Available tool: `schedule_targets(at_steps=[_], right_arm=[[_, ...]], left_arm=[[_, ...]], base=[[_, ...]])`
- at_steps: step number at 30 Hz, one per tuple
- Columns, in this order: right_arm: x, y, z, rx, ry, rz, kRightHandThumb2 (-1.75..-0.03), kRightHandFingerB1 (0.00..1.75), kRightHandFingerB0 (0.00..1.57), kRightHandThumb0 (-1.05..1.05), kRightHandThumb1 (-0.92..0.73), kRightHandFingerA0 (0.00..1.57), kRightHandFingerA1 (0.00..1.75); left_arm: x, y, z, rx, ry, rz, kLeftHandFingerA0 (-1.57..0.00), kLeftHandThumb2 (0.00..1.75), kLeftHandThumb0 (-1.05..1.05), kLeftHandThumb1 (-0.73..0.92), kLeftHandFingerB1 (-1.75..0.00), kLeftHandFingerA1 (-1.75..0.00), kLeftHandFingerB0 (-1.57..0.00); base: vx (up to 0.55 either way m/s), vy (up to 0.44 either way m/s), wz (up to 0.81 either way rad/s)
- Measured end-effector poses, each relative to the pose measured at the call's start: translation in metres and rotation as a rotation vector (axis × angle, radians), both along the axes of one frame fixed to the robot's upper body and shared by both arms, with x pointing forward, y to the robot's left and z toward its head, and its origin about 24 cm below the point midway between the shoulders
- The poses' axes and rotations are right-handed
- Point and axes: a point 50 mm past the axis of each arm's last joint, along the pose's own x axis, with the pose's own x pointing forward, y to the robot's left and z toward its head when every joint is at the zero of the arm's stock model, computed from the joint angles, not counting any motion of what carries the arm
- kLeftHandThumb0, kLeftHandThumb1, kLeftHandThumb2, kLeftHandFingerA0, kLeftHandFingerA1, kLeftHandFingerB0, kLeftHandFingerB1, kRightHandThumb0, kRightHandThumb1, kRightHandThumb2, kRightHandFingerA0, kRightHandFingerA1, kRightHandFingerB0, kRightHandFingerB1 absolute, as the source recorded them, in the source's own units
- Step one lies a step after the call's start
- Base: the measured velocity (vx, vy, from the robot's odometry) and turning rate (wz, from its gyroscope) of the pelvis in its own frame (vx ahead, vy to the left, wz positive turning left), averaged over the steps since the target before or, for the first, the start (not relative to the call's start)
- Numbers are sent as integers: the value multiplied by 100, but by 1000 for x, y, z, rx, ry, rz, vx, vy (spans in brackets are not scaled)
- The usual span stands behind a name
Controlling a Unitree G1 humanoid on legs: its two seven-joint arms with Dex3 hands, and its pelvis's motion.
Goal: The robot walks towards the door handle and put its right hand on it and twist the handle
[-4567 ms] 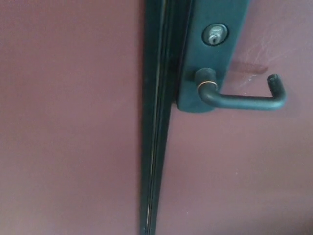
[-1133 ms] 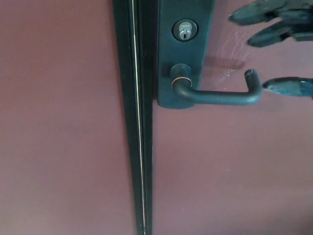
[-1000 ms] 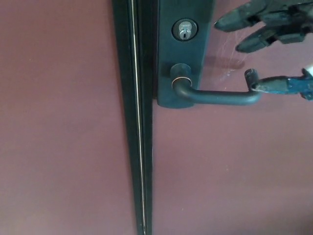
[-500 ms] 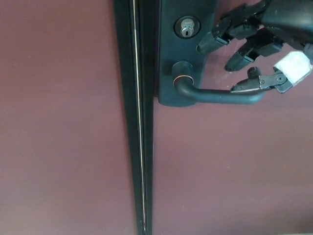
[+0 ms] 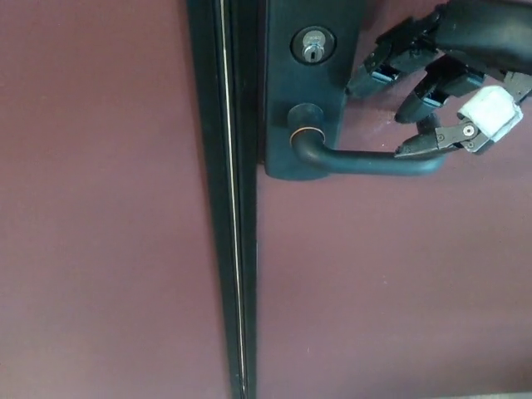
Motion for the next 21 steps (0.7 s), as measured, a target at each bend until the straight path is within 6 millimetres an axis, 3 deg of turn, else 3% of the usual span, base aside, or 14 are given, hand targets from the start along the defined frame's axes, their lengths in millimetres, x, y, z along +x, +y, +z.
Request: schedule_targets(at_steps=[8,9,21], right_arm=[[2,8,-1,-37,-1,2,-73,44,39,-59,-43,45,49],[3,10,-2,-41,0,5,-56,35,43,-55,-51,51,40],[2,21,-10,-75,8,28,-56,35,42,-56,-49,48,40]], left_arm=[[-2,0,0,1,6,4,-61,58,-10,65,-42,-47,-50],[-2,0,0,1,5,4,-61,58,-10,64,-42,-47,-50],[1,0,0,2,-1,-5,-60,58,-10,64,-42,-46,-50]], base=[[0,0,0],[0,0,0],[0,0,0]])
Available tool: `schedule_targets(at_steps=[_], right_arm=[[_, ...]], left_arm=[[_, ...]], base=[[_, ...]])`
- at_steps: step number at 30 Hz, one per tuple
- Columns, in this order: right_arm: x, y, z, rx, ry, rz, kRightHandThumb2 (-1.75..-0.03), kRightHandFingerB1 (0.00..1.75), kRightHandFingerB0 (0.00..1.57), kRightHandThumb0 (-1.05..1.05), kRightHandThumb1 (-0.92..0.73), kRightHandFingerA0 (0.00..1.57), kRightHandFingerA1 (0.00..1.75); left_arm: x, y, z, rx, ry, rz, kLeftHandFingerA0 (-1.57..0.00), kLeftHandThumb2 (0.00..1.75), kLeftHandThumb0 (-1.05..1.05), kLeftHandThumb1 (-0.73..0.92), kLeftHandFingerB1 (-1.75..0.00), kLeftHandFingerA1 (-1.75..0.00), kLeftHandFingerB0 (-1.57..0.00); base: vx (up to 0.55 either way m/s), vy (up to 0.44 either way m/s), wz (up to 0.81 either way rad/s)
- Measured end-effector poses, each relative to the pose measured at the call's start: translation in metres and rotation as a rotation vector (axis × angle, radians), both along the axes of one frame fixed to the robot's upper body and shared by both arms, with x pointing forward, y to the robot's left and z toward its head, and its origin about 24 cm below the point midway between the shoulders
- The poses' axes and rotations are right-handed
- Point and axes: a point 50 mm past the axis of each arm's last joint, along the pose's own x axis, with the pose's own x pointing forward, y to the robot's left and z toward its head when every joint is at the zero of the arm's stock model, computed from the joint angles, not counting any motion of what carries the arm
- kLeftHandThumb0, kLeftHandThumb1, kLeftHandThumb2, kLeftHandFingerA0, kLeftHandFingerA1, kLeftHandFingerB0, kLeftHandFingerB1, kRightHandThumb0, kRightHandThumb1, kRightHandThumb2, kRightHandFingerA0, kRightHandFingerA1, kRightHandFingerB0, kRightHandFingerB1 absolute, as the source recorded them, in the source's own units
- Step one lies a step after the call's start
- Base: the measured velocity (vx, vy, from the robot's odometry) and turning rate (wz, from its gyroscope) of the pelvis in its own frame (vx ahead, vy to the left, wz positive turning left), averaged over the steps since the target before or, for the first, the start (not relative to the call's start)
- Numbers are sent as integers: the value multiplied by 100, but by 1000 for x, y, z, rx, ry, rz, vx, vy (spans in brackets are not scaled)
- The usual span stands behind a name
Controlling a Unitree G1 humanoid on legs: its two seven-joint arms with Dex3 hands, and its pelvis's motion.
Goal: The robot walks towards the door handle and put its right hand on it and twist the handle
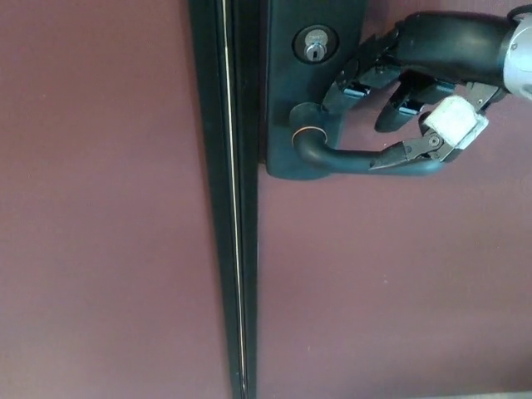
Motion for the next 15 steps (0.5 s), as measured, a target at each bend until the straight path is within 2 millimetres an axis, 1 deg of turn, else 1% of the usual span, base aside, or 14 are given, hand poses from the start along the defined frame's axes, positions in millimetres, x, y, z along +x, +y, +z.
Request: schedule_targets(at_steps=[1,2,8,10,11,12,15], right_arm=[[0,0,-1,-2,-1,0,-57,35,42,-57,-48,47,40],[1,0,-3,-6,-1,-2,-80,45,30,-55,-40,45,54],[2,-2,-15,-29,24,-9,-80,45,30,-54,-40,45,54],[2,-2,-15,-36,20,-7,-80,45,30,-54,-40,45,54],[2,-2,-15,-40,18,-6,-56,35,43,-56,-49,49,40],[2,-2,-16,-43,17,-5,-56,35,45,-55,-51,50,40],[2,-2,-18,-58,25,-2,-56,36,46,-55,-51,52,41]], left_arm=[[0,0,0,0,0,0,-60,58,-10,64,-42,-46,-50],[0,0,0,0,-1,1,-60,58,-10,64,-42,-46,-50],[1,0,0,0,-5,-1,-60,58,-10,63,-42,-46,-50],[1,0,0,0,-5,-2,-60,58,-10,63,-42,-46,-50],[1,0,0,0,-6,-2,-60,58,-10,63,-42,-46,-50],[1,0,0,0,-6,-3,-60,58,-10,63,-42,-46,-50],[1,0,0,0,-7,-4,-60,58,-10,63,-42,-46,-49]], base=[[0,0,0],[0,0,0],[0,0,0],[0,0,0],[0,0,0],[0,0,0],[0,0,0]])
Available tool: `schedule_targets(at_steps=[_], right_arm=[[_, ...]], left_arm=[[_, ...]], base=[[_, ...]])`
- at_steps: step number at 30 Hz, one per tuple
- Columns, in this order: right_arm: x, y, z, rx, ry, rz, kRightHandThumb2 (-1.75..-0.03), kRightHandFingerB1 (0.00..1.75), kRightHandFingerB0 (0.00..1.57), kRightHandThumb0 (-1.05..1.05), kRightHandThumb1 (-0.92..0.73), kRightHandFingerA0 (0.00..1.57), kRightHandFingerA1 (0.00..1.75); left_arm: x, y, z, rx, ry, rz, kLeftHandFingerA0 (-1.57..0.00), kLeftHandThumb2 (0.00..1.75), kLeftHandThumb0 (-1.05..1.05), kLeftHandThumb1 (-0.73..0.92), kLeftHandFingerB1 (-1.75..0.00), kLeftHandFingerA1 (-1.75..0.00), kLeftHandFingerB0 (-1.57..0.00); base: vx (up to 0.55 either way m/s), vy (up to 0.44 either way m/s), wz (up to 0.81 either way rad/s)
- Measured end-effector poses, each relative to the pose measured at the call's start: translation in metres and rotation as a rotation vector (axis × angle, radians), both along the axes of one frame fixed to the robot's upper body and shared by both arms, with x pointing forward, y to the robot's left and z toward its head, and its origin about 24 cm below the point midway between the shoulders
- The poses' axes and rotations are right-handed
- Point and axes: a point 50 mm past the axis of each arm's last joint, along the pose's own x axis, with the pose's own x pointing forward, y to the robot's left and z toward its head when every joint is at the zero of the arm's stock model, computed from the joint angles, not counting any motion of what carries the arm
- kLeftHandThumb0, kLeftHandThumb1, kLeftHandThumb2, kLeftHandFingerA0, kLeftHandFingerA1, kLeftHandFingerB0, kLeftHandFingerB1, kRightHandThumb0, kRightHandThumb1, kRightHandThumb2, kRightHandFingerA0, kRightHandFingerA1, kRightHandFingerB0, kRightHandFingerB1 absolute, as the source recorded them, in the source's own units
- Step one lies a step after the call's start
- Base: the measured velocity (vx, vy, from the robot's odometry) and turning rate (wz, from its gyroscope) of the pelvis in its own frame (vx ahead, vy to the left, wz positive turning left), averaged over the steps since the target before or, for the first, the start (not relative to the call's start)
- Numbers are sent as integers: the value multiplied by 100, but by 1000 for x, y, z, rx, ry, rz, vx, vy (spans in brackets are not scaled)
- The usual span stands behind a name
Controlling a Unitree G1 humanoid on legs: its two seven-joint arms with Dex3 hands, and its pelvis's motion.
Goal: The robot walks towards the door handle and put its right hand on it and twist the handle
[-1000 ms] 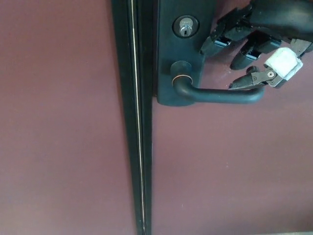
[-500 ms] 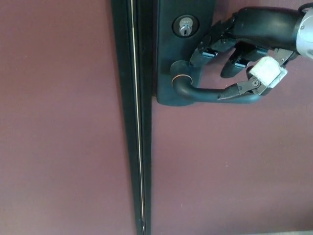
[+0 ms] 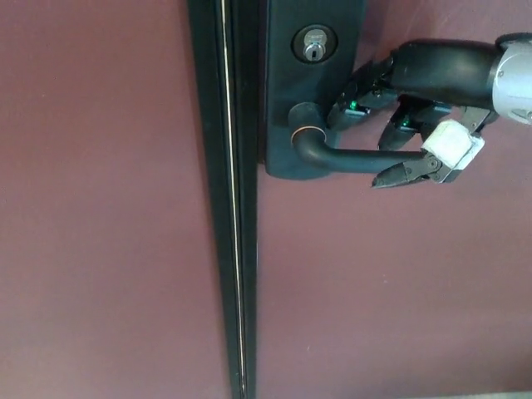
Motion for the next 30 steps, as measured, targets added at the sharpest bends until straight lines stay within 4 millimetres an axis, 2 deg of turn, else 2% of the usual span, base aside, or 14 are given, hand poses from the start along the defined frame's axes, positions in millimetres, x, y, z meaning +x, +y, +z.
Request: schedule_targets(at_steps=[15,20,21,22,25,26,30], right_arm=[[-1,-2,-3,-54,26,9,-56,36,47,-55,-51,55,42],[-2,1,-11,-65,39,16,-56,37,48,-55,-51,58,43],[-2,2,-12,-69,40,17,-76,46,42,-60,-43,52,53],[-2,3,-14,-76,42,19,-56,37,48,-55,-51,60,45],[-2,6,-18,-92,40,22,-56,37,48,-55,-51,60,45],[-1,6,-19,-95,41,21,-77,48,43,-60,-43,58,57],[0,11,-28,-119,49,22,-77,48,44,-59,-43,59,57]], left_arm=[[-2,2,1,6,7,6,-60,58,-10,64,-42,-46,-49],[-3,3,1,6,10,7,-61,58,-10,64,-42,-46,-49],[-3,3,1,7,11,7,-61,58,-10,64,-42,-46,-49],[-4,3,1,7,11,8,-61,58,-11,64,-42,-47,-49],[-4,3,1,7,12,8,-61,58,-11,64,-42,-47,-49],[-4,3,1,7,12,8,-61,58,-10,64,-42,-46,-49],[-6,3,0,7,17,9,-61,58,-10,64,-42,-46,-49]], base=[[0,0,0],[0,0,0],[0,0,0],[0,0,0],[0,0,0],[0,0,0],[0,0,0]])
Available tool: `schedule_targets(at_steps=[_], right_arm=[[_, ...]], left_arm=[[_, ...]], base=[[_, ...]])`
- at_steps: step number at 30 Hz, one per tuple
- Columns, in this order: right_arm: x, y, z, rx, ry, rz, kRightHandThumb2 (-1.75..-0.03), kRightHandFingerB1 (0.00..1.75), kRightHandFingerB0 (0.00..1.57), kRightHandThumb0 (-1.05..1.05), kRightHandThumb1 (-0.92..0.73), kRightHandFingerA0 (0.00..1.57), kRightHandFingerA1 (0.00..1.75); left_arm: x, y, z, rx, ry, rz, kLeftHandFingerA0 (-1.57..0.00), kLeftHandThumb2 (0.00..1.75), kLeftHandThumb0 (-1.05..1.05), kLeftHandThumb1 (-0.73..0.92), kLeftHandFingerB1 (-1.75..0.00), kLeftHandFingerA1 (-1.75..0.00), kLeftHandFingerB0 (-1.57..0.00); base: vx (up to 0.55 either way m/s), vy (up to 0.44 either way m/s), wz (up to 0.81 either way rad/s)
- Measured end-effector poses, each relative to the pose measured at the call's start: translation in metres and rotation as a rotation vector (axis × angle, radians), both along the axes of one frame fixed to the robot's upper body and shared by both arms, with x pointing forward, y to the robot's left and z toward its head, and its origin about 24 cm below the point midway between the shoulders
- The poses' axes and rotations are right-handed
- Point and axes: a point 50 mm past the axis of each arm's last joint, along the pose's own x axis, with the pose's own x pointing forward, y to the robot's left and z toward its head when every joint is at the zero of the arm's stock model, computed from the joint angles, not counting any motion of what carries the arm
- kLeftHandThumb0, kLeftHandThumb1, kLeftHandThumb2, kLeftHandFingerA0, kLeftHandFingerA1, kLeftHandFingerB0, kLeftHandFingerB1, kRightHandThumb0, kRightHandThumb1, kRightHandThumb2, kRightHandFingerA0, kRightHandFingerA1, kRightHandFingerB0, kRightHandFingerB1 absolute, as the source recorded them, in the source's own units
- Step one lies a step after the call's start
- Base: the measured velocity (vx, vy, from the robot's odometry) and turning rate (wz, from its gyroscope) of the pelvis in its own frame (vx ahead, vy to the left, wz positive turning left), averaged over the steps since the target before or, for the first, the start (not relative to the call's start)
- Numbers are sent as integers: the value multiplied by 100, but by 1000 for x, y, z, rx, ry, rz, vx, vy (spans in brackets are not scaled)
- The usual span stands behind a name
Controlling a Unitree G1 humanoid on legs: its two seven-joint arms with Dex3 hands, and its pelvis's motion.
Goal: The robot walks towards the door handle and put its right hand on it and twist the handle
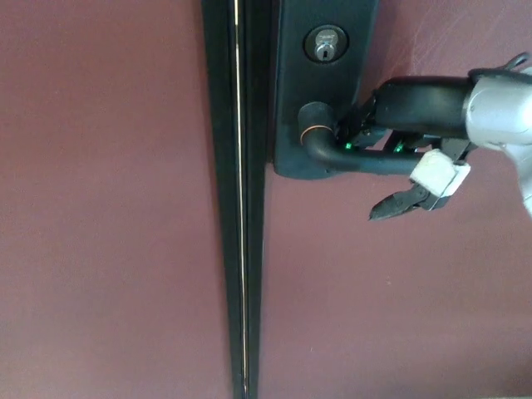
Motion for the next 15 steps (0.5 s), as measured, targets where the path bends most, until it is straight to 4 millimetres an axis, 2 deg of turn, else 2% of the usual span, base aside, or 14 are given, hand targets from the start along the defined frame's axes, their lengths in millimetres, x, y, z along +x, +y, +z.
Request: schedule_targets(at_steps=[4,5,9,12,13,14,15], right_arm=[[4,4,-7,-26,-2,-7,-77,49,45,-59,-43,59,58],[5,5,-8,-31,-1,-10,-56,39,52,-55,-51,65,48],[9,7,-13,-48,-5,-24,-56,39,52,-54,-51,65,48],[10,8,-15,-53,-8,-29,-56,40,55,-42,-51,67,48],[10,8,-15,-52,-9,-29,-73,52,54,-45,-44,64,59],[10,8,-16,-50,-11,-29,-56,47,73,-28,-53,74,50],[10,8,-16,-47,-14,-29,-56,47,73,-28,-53,74,50]], left_arm=[[-1,0,0,0,1,0,-60,58,-10,64,-42,-46,-49],[-1,0,0,0,2,0,-60,58,-10,64,-42,-46,-49],[-1,0,0,0,4,-1,-62,58,-10,64,-42,-47,-49],[-1,0,0,0,5,-2,-61,58,-10,64,-42,-46,-49],[-2,0,0,0,5,-2,-60,58,-10,64,-42,-46,-49],[-2,0,0,0,5,-1,-59,58,-10,64,-42,-46,-49],[-2,0,0,0,5,-1,-59,58,-10,64,-42,-46,-49]], base=[[0,0,0],[0,0,0],[0,0,0],[0,0,0],[0,0,0],[0,0,0],[0,0,0]])
